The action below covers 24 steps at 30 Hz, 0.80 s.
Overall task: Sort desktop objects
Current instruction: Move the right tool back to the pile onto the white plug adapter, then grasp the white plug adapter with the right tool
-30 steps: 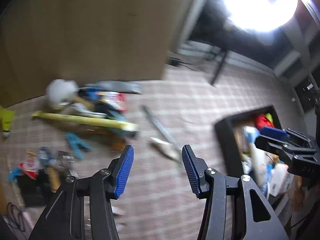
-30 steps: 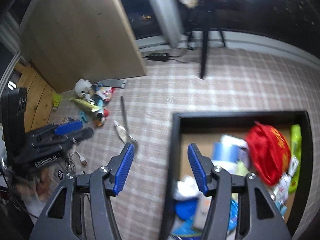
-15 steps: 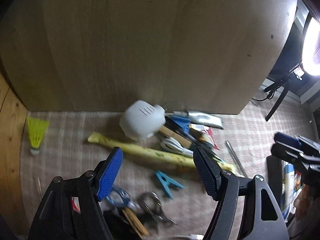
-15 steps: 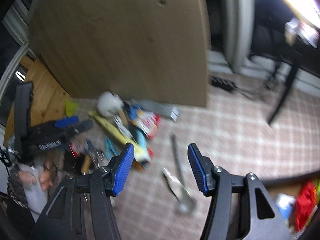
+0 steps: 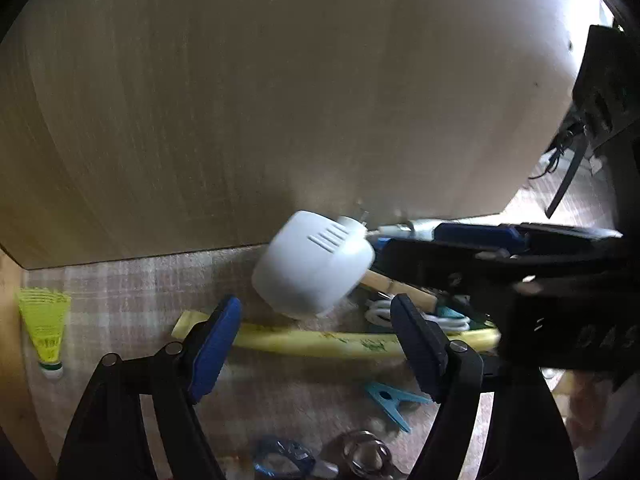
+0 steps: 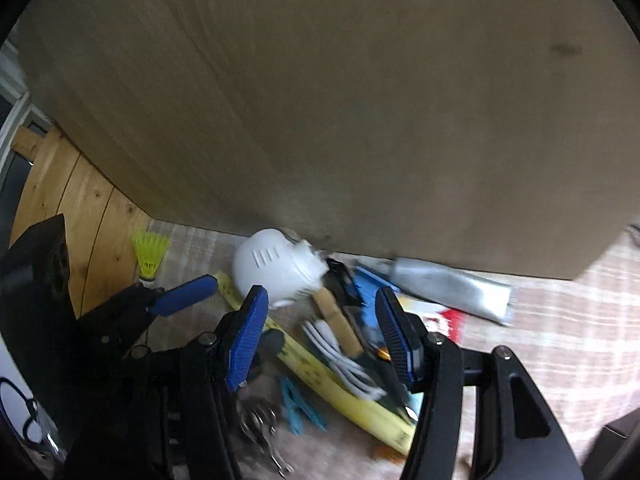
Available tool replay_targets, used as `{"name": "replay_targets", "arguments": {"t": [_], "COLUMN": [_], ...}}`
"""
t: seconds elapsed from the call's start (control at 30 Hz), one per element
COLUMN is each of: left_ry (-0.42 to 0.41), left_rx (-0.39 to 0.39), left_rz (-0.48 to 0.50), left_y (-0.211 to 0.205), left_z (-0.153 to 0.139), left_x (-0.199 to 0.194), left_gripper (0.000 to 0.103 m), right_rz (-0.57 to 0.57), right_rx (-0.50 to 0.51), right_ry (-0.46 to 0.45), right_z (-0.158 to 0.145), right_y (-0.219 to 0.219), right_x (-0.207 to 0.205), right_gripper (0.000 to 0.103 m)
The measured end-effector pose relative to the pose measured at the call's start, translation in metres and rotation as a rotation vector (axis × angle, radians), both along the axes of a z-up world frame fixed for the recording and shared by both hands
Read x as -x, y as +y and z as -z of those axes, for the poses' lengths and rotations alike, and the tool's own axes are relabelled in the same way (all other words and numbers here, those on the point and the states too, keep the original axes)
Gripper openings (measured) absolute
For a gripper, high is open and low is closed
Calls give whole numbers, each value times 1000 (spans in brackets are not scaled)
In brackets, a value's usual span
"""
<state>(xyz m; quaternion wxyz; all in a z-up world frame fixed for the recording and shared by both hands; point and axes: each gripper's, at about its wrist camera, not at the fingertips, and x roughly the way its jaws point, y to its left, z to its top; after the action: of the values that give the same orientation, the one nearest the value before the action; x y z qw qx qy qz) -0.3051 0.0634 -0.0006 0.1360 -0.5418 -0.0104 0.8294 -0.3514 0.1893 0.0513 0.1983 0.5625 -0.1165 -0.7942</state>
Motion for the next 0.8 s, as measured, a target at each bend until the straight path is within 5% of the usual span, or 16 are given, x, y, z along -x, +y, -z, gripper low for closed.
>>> {"name": "replay_targets", "arguments": {"t": [0.47, 0.8], "left_ry": [-22, -25], "left_rx": [-103, -122], "left_rz": [-30, -47], "left_y": [3, 19], "left_z": [27, 20], "left_x": [18, -9], "left_gripper": [68, 59], "right_rz": [-6, -4], "right_rx": [43, 56], "right_ry": [-26, -21], "right_z": [18, 10], "right_y": [-36, -25], "right_x": [18, 5], "right_gripper": [58, 56]}}
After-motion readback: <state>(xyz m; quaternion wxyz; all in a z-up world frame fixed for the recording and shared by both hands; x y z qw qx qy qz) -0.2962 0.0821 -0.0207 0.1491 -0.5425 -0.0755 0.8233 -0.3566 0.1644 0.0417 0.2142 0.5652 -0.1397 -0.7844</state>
